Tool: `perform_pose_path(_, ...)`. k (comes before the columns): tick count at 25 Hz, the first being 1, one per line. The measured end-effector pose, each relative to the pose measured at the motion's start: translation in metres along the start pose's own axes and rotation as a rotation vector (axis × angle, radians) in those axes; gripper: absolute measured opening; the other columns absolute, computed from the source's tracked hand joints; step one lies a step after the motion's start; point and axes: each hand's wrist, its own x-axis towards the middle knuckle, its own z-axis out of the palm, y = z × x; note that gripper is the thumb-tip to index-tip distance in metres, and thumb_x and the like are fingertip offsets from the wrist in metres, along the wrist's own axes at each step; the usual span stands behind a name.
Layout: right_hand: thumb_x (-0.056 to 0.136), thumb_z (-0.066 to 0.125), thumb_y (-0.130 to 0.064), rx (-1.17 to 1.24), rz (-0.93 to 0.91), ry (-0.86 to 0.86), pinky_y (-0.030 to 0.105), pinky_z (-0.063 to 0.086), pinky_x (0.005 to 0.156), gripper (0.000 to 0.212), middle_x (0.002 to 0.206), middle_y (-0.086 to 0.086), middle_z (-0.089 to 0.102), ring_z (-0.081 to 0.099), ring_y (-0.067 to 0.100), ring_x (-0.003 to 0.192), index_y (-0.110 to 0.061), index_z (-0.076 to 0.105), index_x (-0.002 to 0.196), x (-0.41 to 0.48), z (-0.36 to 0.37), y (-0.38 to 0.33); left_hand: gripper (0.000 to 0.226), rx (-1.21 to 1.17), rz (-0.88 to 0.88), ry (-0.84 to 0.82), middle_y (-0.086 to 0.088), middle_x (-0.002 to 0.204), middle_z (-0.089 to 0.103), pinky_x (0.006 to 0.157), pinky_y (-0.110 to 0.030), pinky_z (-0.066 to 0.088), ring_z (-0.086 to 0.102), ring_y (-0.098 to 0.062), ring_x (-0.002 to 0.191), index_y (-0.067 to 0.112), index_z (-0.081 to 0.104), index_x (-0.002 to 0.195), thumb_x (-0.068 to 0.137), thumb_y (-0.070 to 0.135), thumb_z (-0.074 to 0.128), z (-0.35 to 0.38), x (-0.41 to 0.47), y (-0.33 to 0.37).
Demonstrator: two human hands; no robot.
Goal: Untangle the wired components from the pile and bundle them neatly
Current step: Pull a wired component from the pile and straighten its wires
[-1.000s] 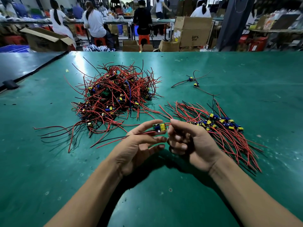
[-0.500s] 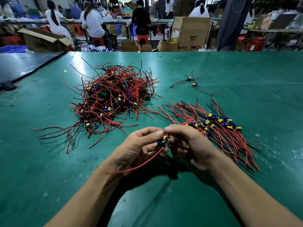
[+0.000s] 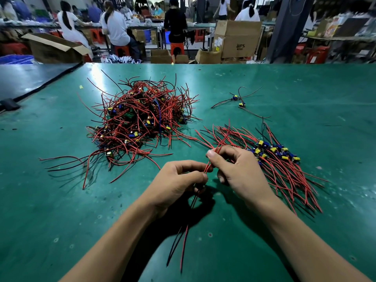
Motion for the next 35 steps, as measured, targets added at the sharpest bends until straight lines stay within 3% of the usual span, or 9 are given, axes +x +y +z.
perform_pose_path(4, 0.093, 0.069, -0.020, 0.190, 0.100, -0.127, 0.016, 0.033, 0.044, 0.019, 0.062, 0.004, 0.057, 0.040, 0.011, 0.044, -0.002, 0.070, 0.085, 0.000, 0.002, 0.003, 0.012, 0.052, 0.051, 0.063, -0.009, 0.072, 0.065, 0.065, -0.029, 0.050, 0.057, -0.019, 0.065, 0.008, 0.075, 0.080, 0.089, 0.010, 0.066, 0.003, -0.001, -0.002)
perform_pose_path(8, 0.091, 0.071, -0.020, 0.233, 0.190, -0.218, 0.014, 0.032, 0.043, 0.012, 0.065, -0.003, 0.061, 0.039, 0.007, 0.045, -0.010, 0.076, 0.094, -0.001, 0.001, 0.005, 0.012, 0.073, 0.093, 0.068, -0.005, 0.070, 0.066, 0.056, -0.019, 0.049, 0.057, -0.011, 0.058, 0.005, 0.072, 0.087, 0.092, 0.008, 0.062, 0.005, -0.001, -0.003)
perform_pose_path(11, 0.091, 0.072, -0.023, 0.071, 0.094, -0.167, 0.012, 0.032, 0.043, 0.009, 0.054, -0.014, 0.056, 0.040, 0.000, 0.042, -0.015, 0.077, 0.090, -0.001, 0.002, 0.004, 0.009, 0.135, 0.093, 0.074, -0.007, 0.071, 0.065, 0.058, -0.020, 0.046, 0.055, -0.014, 0.061, 0.004, 0.070, 0.089, 0.092, 0.009, 0.063, 0.003, 0.000, -0.002)
perform_pose_path(14, 0.091, 0.072, -0.028, 0.033, 0.061, -0.024, 0.013, 0.030, 0.039, 0.019, 0.045, -0.011, 0.050, 0.038, 0.001, 0.037, -0.013, 0.074, 0.080, 0.002, 0.000, 0.002, 0.007, 0.143, 0.099, 0.077, -0.006, 0.068, 0.065, 0.058, -0.021, 0.046, 0.054, -0.016, 0.060, 0.003, 0.067, 0.086, 0.090, 0.009, 0.065, 0.004, 0.001, -0.001)
perform_pose_path(16, 0.092, 0.071, -0.028, 0.156, 0.120, 0.042, 0.017, 0.029, 0.037, 0.025, 0.048, -0.002, 0.045, 0.035, 0.008, 0.036, -0.006, 0.071, 0.081, 0.004, -0.002, 0.001, 0.007, 0.144, 0.110, 0.067, -0.007, 0.067, 0.064, 0.057, -0.021, 0.045, 0.053, -0.017, 0.059, 0.004, 0.065, 0.083, 0.090, 0.007, 0.065, 0.007, 0.000, -0.001)
perform_pose_path(19, 0.095, 0.066, -0.029, 0.406, 0.270, 0.074, 0.017, 0.026, 0.036, 0.028, 0.054, -0.004, 0.045, 0.034, 0.007, 0.038, -0.006, 0.071, 0.079, 0.006, -0.002, -0.003, 0.009, 0.154, 0.131, 0.028, -0.006, 0.065, 0.062, 0.054, -0.019, 0.048, 0.054, -0.011, 0.054, 0.005, 0.062, 0.082, 0.091, 0.003, 0.062, 0.009, -0.002, -0.001)
perform_pose_path(25, 0.097, 0.060, -0.029, 0.779, 0.596, -0.046, 0.015, 0.022, 0.028, 0.031, 0.054, -0.004, 0.042, 0.029, 0.004, 0.033, -0.007, 0.062, 0.075, 0.006, 0.001, -0.012, 0.013, 0.198, 0.148, 0.018, -0.004, 0.066, 0.061, 0.059, -0.016, 0.044, 0.052, -0.011, 0.059, 0.012, 0.067, 0.080, 0.091, 0.005, 0.063, 0.009, -0.005, 0.000)
perform_pose_path(31, 0.091, 0.070, -0.023, 0.487, 0.366, -0.104, 0.015, 0.028, 0.034, 0.022, 0.059, 0.001, 0.049, 0.035, 0.006, 0.039, -0.003, 0.070, 0.083, -0.004, 0.011, -0.005, 0.013, 0.185, 0.175, 0.074, -0.014, 0.068, 0.063, 0.056, -0.022, 0.043, 0.053, -0.016, 0.058, 0.005, 0.071, 0.084, 0.092, 0.011, 0.063, 0.008, -0.004, -0.002)
perform_pose_path(35, 0.092, 0.070, -0.025, 0.335, 0.267, -0.108, 0.017, 0.028, 0.037, 0.029, 0.055, 0.000, 0.047, 0.035, 0.008, 0.040, 0.003, 0.070, 0.084, -0.006, 0.012, -0.001, 0.014, 0.123, 0.126, 0.062, -0.013, 0.065, 0.063, 0.051, -0.020, 0.041, 0.052, -0.016, 0.056, 0.000, 0.071, 0.083, 0.090, 0.011, 0.065, 0.005, -0.004, -0.003)
